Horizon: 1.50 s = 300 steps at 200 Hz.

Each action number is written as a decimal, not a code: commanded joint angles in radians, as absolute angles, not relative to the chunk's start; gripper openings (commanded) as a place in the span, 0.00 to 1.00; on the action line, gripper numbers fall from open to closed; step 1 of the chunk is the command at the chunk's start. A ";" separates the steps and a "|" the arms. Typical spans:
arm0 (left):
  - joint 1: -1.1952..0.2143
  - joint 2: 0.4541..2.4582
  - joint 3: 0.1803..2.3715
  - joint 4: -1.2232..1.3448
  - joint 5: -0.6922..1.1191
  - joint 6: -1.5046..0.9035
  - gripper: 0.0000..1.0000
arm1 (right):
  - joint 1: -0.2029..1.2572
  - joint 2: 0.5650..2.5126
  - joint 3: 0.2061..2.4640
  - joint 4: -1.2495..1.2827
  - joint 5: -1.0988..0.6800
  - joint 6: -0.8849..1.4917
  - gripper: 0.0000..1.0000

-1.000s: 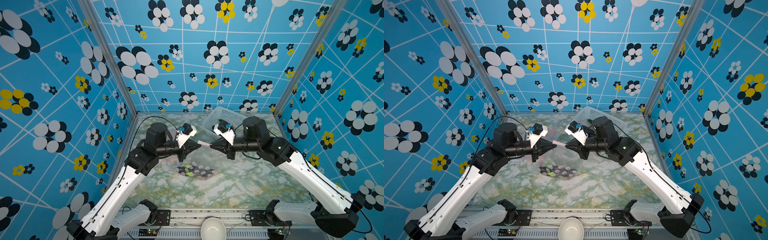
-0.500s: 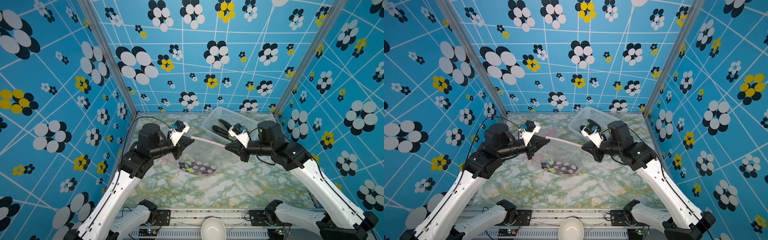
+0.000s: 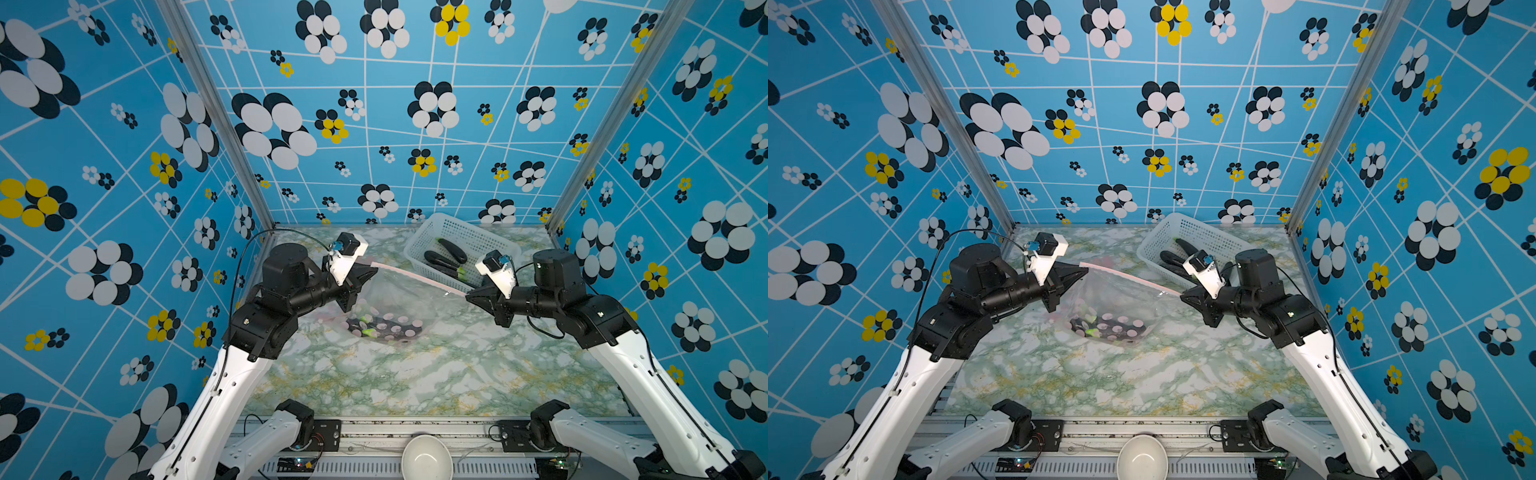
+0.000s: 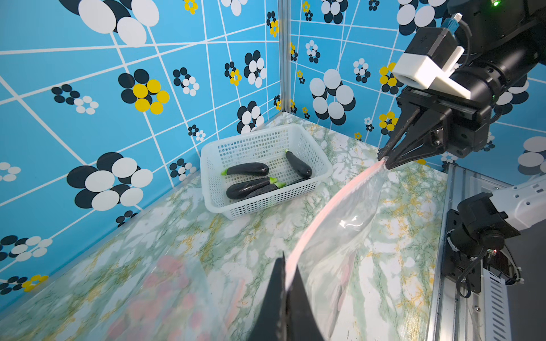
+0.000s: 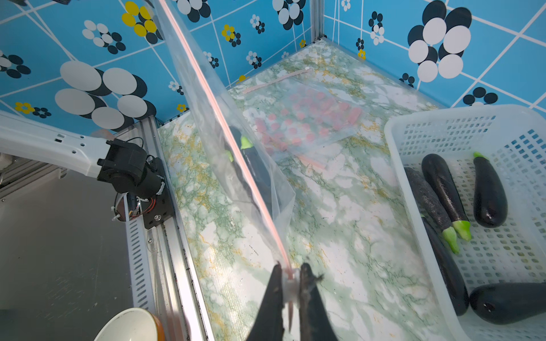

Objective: Place the eggplant in a zip-top bag and seal the zipper
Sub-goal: Zip the zipper on the zipper food storage bag, then place the zipper food storage bag at the center of the board.

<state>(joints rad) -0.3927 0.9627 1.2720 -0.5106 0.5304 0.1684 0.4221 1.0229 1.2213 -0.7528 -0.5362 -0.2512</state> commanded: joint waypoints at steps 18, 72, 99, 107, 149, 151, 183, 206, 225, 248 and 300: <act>-0.376 0.950 1.308 -0.495 0.499 0.168 0.00 | 0.404 1.022 1.212 -0.837 -0.489 -0.282 0.06; -0.377 0.963 1.300 -0.470 0.582 0.164 0.00 | 0.431 1.093 1.334 -0.880 -0.496 -0.278 0.52; -0.381 0.967 1.295 -0.453 0.610 0.161 0.00 | 0.540 1.153 1.465 -0.897 -0.385 -0.325 0.65; -0.382 0.968 1.295 -0.452 0.611 0.158 0.00 | 0.567 1.182 1.511 -0.904 -0.371 -0.332 0.66; -0.389 0.975 1.288 -0.430 0.612 0.129 0.00 | 0.722 1.332 1.692 -0.899 -0.350 -0.341 0.70; -0.390 0.974 1.287 -0.430 0.613 0.128 0.00 | 0.729 1.338 1.699 -0.896 -0.350 -0.340 0.70; -0.399 0.983 1.286 -0.420 0.629 0.126 0.00 | 0.796 1.413 1.755 -0.876 -0.351 -0.335 0.70; -0.409 0.983 1.277 -0.396 0.647 0.120 0.00 | 0.796 1.447 1.753 -0.859 -0.339 -0.347 0.69; -0.416 0.986 1.263 -0.378 0.652 0.111 0.00 | 0.796 1.473 1.752 -0.857 -0.348 -0.364 0.67; -0.418 0.997 1.258 -0.375 0.644 0.102 0.00 | 0.796 1.495 1.761 -0.904 -0.381 -0.432 0.19; -0.419 1.006 1.238 -0.386 0.561 0.060 0.30 | 0.709 1.481 1.770 -1.057 -0.386 -0.550 0.00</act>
